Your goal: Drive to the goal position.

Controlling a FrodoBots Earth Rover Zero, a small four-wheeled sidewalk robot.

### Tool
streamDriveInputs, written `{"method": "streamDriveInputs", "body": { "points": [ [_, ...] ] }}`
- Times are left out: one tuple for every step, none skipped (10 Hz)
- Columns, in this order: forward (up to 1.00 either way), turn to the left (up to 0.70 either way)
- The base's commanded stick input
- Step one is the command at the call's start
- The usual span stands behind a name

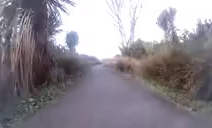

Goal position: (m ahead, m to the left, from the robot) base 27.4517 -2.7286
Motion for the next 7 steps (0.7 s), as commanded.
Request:
{"method": "streamDriveInputs", "body": {
  "points": [
    [0.70,-0.35],
    [0.70,0.00],
    [0.70,0.00],
    [0.70,0.00],
    [0.70,0.00],
    [0.70,0.00],
    [0.70,0.00]
  ]
}}
